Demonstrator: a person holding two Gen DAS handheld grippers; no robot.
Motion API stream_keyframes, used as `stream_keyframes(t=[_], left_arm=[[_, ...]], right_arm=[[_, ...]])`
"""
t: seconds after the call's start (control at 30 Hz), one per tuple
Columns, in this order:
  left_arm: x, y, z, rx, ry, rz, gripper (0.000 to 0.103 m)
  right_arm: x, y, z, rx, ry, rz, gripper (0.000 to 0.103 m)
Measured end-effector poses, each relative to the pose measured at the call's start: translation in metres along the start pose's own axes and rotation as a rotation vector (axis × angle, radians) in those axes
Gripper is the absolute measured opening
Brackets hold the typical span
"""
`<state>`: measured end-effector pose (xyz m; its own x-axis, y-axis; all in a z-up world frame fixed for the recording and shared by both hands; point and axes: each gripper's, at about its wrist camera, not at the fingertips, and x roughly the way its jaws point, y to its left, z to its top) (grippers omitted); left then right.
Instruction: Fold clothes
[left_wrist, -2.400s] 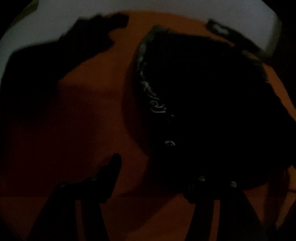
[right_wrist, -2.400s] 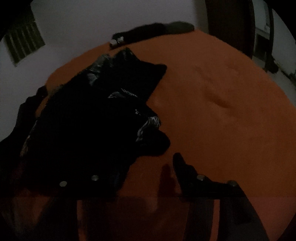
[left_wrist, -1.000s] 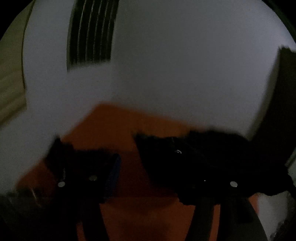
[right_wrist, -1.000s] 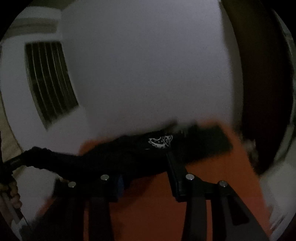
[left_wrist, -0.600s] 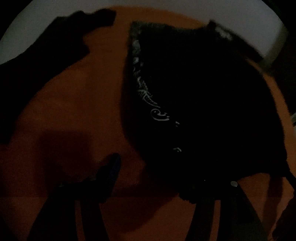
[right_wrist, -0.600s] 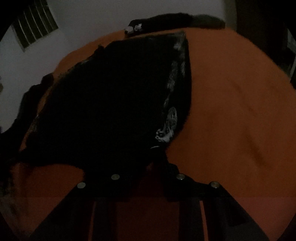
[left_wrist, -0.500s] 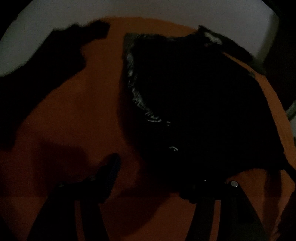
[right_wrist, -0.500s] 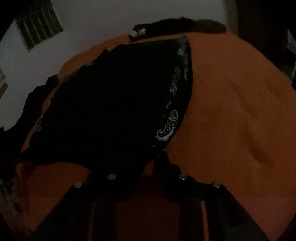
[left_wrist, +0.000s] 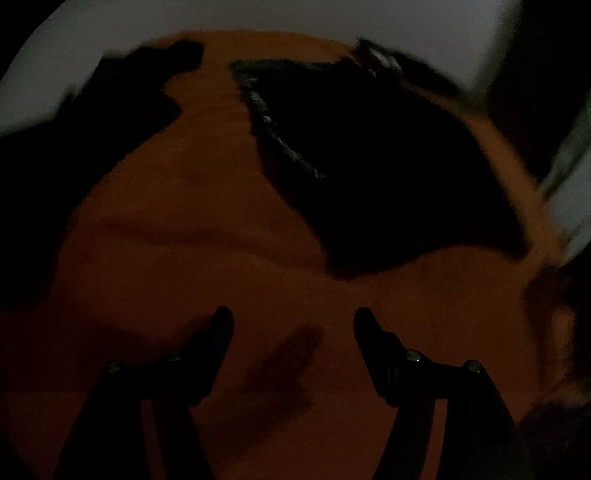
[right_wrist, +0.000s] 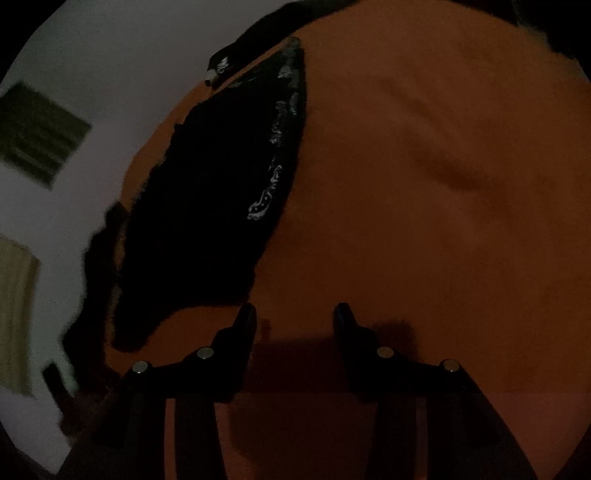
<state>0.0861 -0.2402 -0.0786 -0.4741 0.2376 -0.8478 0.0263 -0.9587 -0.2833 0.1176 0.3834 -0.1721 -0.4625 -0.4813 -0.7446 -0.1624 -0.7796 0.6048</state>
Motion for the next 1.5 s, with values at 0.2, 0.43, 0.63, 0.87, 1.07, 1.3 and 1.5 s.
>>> stream_keyframes(t=[0.2, 0.43, 0.63, 0.87, 1.07, 1.3, 1.5], left_arm=[[0.027, 0.023, 0.044, -0.327, 0.123, -0.316, 0.069], [0.084, 0.002, 0.052, -0.368, 0.288, -0.373, 0.069], [0.096, 0.022, 0.038, -0.632, 0.254, -0.509, 0.069], [0.095, 0.001, 0.042, -0.488, 0.257, -0.437, 0.068], [0.088, -0.015, 0.042, -0.455, 0.208, -0.388, 0.009], [0.027, -0.008, 0.016, -0.47, 0.138, -0.438, 0.008], [0.036, -0.022, -0.02, -0.255, 0.118, -0.27, 0.01]], right_arm=[[0.019, 0.007, 0.023, 0.145, 0.066, 0.166, 0.042], [0.068, 0.016, 0.033, 0.243, 0.176, 0.244, 0.042], [0.067, 0.021, 0.036, 0.287, 0.137, 0.271, 0.01], [0.042, 0.027, 0.028, 0.241, 0.119, 0.293, 0.008], [0.068, 0.016, 0.028, 0.302, 0.17, 0.29, 0.008], [0.041, 0.031, 0.017, 0.284, 0.173, 0.357, 0.008], [0.048, 0.018, -0.015, 0.272, 0.194, 0.278, 0.008]])
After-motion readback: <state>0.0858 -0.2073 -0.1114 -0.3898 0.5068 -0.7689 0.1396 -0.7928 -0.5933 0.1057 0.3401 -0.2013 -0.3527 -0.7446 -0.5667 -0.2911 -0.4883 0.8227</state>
